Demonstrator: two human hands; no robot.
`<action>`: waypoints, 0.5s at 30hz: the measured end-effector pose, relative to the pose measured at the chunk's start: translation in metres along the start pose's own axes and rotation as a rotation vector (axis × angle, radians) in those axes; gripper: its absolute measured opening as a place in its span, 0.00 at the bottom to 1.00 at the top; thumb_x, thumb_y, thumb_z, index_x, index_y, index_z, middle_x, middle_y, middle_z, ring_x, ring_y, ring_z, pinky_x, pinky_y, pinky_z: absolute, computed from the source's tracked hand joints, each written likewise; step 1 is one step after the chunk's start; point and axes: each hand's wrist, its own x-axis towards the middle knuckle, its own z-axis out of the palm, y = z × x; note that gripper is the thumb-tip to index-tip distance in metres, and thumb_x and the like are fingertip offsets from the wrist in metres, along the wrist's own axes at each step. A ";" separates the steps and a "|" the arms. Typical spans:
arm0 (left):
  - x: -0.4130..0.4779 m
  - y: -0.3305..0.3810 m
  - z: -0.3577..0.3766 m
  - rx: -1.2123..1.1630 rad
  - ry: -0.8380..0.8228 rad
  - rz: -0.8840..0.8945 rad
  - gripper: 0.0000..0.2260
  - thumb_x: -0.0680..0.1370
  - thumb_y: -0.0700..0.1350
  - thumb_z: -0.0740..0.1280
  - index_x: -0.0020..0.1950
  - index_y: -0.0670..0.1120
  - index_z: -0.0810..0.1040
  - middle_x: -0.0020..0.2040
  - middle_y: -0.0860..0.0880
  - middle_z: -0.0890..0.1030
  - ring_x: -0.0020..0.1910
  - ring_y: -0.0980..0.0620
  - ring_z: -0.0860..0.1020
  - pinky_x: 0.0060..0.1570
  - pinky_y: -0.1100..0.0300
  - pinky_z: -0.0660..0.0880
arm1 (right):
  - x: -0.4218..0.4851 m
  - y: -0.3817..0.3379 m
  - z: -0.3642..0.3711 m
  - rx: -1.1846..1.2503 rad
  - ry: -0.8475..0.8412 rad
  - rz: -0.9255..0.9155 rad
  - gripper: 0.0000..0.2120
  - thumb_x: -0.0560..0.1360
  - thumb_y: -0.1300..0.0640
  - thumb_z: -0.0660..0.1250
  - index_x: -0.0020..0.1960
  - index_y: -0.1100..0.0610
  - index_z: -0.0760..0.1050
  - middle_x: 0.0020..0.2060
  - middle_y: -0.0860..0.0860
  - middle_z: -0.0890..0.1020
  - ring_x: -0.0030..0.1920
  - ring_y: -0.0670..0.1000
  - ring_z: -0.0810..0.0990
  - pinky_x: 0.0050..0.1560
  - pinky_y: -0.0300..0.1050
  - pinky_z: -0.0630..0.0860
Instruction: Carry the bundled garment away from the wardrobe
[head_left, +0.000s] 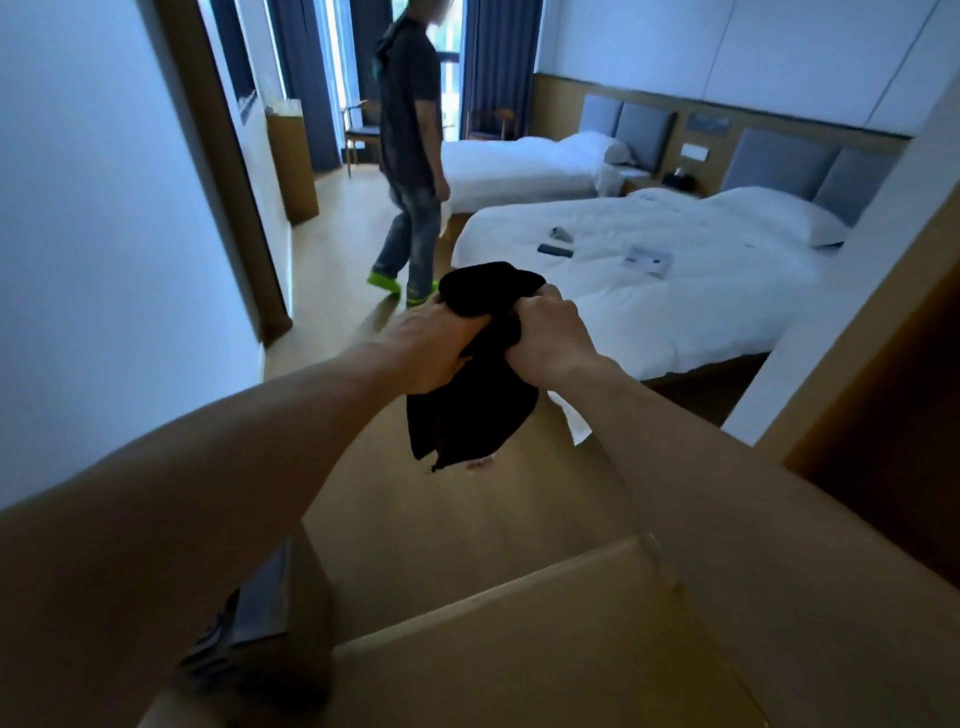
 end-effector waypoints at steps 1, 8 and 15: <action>-0.004 -0.010 0.006 -0.004 -0.012 -0.020 0.19 0.78 0.47 0.63 0.69 0.50 0.67 0.66 0.42 0.71 0.62 0.40 0.71 0.60 0.50 0.72 | 0.007 -0.005 0.012 0.003 -0.016 -0.003 0.15 0.74 0.61 0.61 0.61 0.58 0.74 0.65 0.58 0.66 0.61 0.61 0.68 0.61 0.51 0.71; -0.041 -0.084 0.040 -0.016 -0.128 -0.169 0.20 0.75 0.47 0.64 0.67 0.51 0.68 0.64 0.40 0.71 0.60 0.37 0.72 0.56 0.47 0.74 | 0.042 -0.048 0.081 -0.007 -0.136 -0.069 0.11 0.75 0.60 0.61 0.56 0.59 0.74 0.63 0.57 0.67 0.61 0.62 0.69 0.61 0.51 0.70; -0.075 -0.140 0.057 -0.053 -0.166 -0.252 0.17 0.75 0.48 0.63 0.64 0.51 0.70 0.63 0.41 0.72 0.61 0.39 0.71 0.56 0.46 0.73 | 0.071 -0.087 0.132 -0.031 -0.216 -0.131 0.09 0.74 0.61 0.61 0.52 0.58 0.76 0.61 0.57 0.68 0.58 0.60 0.71 0.58 0.49 0.71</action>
